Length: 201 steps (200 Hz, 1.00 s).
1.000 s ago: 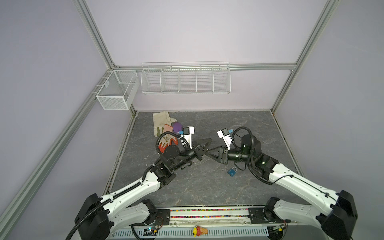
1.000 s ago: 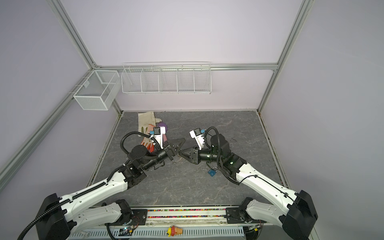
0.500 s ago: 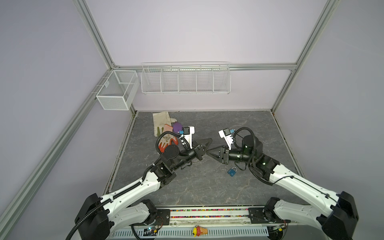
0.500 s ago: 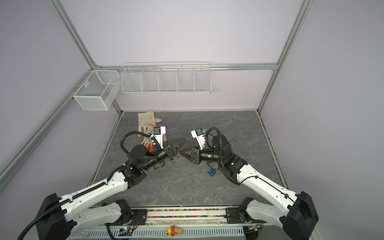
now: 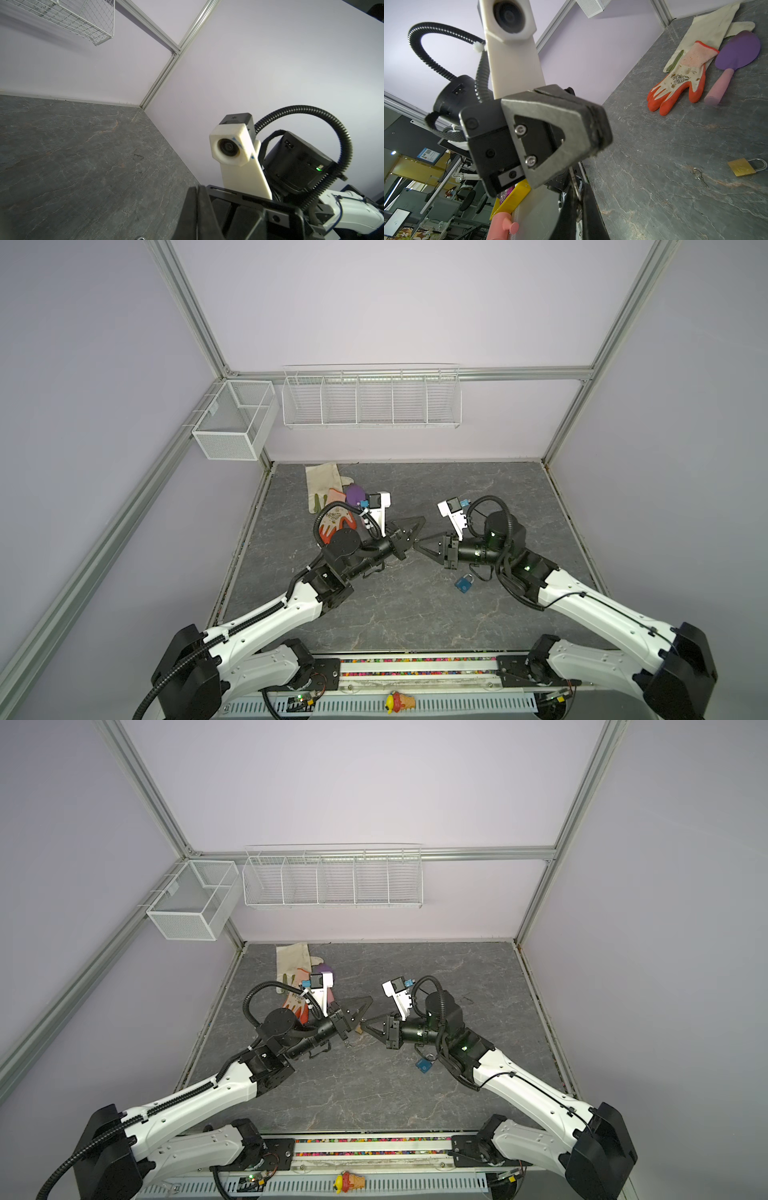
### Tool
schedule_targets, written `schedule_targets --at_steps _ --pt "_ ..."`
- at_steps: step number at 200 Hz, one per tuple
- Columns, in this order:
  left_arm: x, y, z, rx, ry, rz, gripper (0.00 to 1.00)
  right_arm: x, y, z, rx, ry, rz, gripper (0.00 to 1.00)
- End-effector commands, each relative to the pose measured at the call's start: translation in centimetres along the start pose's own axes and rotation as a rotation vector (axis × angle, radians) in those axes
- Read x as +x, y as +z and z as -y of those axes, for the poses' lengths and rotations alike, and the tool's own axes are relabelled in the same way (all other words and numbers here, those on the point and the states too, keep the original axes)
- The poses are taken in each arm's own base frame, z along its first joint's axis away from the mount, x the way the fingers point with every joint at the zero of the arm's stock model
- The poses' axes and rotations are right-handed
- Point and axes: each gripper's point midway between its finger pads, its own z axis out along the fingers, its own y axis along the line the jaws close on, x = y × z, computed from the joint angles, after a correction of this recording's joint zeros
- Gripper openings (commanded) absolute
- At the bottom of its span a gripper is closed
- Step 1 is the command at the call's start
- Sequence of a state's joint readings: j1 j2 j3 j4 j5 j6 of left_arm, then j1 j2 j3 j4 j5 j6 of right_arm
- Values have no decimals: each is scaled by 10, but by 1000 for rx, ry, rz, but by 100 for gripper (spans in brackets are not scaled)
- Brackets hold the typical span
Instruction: Unlock with the key
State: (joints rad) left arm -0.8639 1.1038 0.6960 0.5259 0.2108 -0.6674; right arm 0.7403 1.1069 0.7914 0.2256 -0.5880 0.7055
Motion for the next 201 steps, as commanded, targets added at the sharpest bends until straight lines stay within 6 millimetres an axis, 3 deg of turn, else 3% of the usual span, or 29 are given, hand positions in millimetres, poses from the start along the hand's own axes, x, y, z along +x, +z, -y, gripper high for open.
schedule_targets --at_steps 1,46,64,81,128,160,201 --pt "-15 4 13 40 8 31 0 -4 -4 -9 -32 -40 25 6" --pt "-14 7 11 23 -1 19 0 -6 -6 -7 -19 -64 43 6" --pt "-16 5 8 4 2 24 23 -4 -9 1 34 -66 41 6" --pt "-19 3 6 -19 3 37 38 1 -12 6 62 -77 26 6" --pt "-21 -11 -23 -183 -14 76 50 17 -26 31 149 -23 -49 6" --pt "-5 -25 -56 -361 -44 29 54 31 -44 48 191 57 -91 6" --pt "34 -34 -83 -506 -83 -112 61 39 -93 92 448 166 -47 6"
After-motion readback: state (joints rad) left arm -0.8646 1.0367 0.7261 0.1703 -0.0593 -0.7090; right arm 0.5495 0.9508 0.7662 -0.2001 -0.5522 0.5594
